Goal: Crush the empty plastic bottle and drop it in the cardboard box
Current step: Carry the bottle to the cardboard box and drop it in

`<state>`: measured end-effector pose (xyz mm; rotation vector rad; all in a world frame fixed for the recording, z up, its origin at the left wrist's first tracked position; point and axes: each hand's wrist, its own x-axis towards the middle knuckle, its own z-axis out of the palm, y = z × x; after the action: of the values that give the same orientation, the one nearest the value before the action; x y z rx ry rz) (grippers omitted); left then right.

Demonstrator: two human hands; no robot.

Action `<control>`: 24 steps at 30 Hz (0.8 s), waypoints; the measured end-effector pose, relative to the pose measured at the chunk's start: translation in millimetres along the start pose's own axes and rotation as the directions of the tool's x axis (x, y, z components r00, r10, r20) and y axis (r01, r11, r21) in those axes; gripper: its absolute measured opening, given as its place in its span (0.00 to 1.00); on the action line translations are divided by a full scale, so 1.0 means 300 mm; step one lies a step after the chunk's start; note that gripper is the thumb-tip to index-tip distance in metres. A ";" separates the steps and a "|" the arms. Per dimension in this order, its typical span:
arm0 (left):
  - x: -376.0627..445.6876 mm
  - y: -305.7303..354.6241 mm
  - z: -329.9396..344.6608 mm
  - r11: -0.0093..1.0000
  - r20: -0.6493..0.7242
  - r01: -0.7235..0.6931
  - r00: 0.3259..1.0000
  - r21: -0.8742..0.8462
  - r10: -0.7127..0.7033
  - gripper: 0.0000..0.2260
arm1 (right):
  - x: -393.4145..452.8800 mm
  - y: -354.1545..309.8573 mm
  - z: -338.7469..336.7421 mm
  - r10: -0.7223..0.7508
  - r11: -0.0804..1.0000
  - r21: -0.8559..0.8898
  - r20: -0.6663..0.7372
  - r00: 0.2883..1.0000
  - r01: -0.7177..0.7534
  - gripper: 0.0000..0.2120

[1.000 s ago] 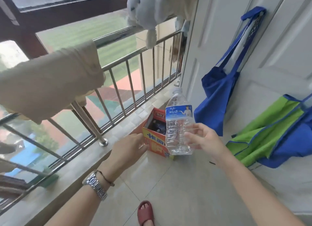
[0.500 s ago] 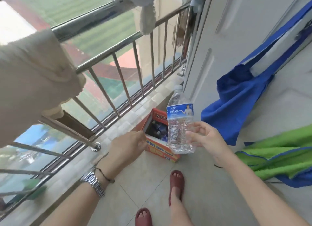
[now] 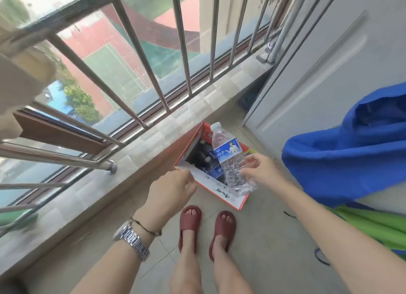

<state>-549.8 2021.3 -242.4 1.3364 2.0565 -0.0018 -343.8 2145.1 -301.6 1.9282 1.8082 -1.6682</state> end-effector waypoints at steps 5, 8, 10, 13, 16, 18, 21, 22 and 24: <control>0.183 -0.068 0.093 0.999 0.062 0.032 0.998 -0.023 -0.030 0.11 | 0.242 0.092 0.121 0.061 0.984 -0.173 0.054 0.997 -0.051 0.12; 0.284 -0.105 0.145 0.998 0.115 0.053 0.992 -0.033 -0.049 0.11 | 0.368 0.146 0.188 0.091 0.963 -0.261 0.083 0.992 -0.067 0.11; 0.333 -0.131 0.169 0.997 0.151 0.068 0.987 -0.021 -0.064 0.11 | 0.427 0.177 0.227 0.117 0.945 -0.319 0.102 0.988 -0.079 0.11; 0.378 -0.173 0.203 0.997 0.167 0.078 0.983 -0.012 -0.075 0.11 | 0.484 0.221 0.272 0.164 0.924 -0.364 0.099 0.981 -0.118 0.11; 0.402 -0.208 0.236 0.995 0.183 0.103 0.978 -0.002 -0.101 0.11 | 0.538 0.248 0.306 0.189 0.919 -0.368 0.099 0.977 -0.141 0.14; 0.408 -0.223 0.251 0.993 0.207 0.114 0.972 0.012 -0.114 0.11 | 0.565 0.254 0.321 0.195 0.917 -0.375 0.123 0.973 -0.136 0.16; 0.405 -0.227 0.256 0.993 0.222 0.112 0.968 0.029 -0.116 0.11 | 0.584 0.249 0.324 0.197 0.900 -0.418 0.143 0.970 -0.122 0.21; 0.404 -0.224 0.250 0.993 0.226 0.115 0.967 0.027 -0.118 0.11 | 0.581 0.240 0.315 0.209 0.897 -0.422 0.147 0.967 -0.130 0.21; 0.394 -0.212 0.234 0.993 0.225 0.115 0.967 0.028 -0.118 0.11 | 0.571 0.232 0.292 0.213 0.903 -0.408 0.151 0.965 -0.135 0.18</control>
<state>-593.1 2062.4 -381.6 1.1644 1.9407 -0.2127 -391.4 2187.9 -495.8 1.6387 1.6811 -1.2627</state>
